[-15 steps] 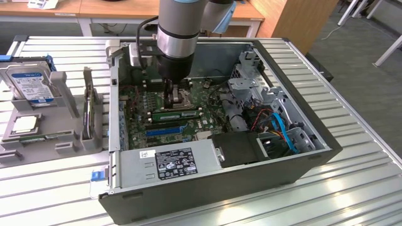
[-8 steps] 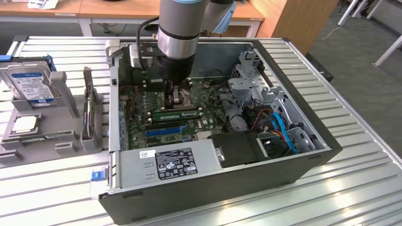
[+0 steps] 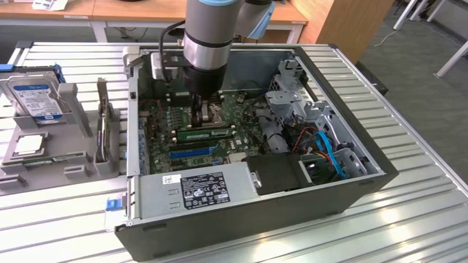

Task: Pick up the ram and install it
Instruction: 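Press down the ram until it locks into place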

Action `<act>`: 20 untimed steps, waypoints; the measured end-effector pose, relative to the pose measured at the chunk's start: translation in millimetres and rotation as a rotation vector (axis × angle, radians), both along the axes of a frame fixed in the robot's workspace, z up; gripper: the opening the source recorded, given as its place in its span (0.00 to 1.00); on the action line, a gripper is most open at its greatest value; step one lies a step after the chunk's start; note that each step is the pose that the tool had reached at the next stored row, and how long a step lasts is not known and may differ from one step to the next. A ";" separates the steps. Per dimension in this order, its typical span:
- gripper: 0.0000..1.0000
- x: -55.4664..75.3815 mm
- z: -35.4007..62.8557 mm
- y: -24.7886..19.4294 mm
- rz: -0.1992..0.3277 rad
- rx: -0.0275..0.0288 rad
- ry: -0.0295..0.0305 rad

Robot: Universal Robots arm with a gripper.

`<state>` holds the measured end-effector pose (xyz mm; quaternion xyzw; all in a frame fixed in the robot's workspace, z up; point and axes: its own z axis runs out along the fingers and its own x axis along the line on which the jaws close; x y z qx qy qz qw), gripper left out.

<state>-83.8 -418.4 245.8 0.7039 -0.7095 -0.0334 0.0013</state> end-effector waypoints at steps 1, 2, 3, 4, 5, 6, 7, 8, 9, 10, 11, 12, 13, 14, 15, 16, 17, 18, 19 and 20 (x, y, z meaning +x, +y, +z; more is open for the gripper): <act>0.10 0.0 -0.9 0.0 0.000 0.0000 0.0000; 0.10 0.0 -1.8 0.0 0.000 0.0000 0.0000; 0.10 0.0 -2.8 0.0 0.000 0.0000 -0.0001; 0.10 0.0 -3.7 0.0 0.000 0.0001 0.0000; 0.10 0.0 -4.6 0.0 0.000 0.0001 0.0000; 0.10 0.0 -5.3 0.0 0.000 0.0001 0.0000; 0.10 0.0 -6.0 0.0 0.000 0.0001 0.0000; 0.10 0.0 -6.7 0.0 0.000 0.0001 -0.0001; 0.10 0.0 -7.4 0.0 0.000 0.0001 -0.0001; 0.10 0.0 -8.1 0.0 0.000 0.0001 -0.0001; 0.10 0.0 -8.7 0.0 0.000 0.0001 0.0000; 0.10 0.0 -9.3 0.0 0.000 0.0001 0.0000; 0.10 0.0 -9.8 0.0 0.000 0.0001 -0.0001; 0.10 0.0 -10.3 0.0 0.000 0.0001 0.0000; 0.10 0.0 -10.8 0.0 0.000 0.0001 0.0000; 0.10 0.0 -11.1 0.0 0.000 0.0000 0.0000; 0.10 0.0 -11.2 0.0 0.000 -0.0002 0.0000; 0.10 0.0 -11.2 0.0 0.000 -0.0002 0.0001; 0.10 0.0 -11.2 0.0 0.000 -0.0001 0.0001; 0.10 0.0 -11.3 0.0 0.000 0.0000 0.0000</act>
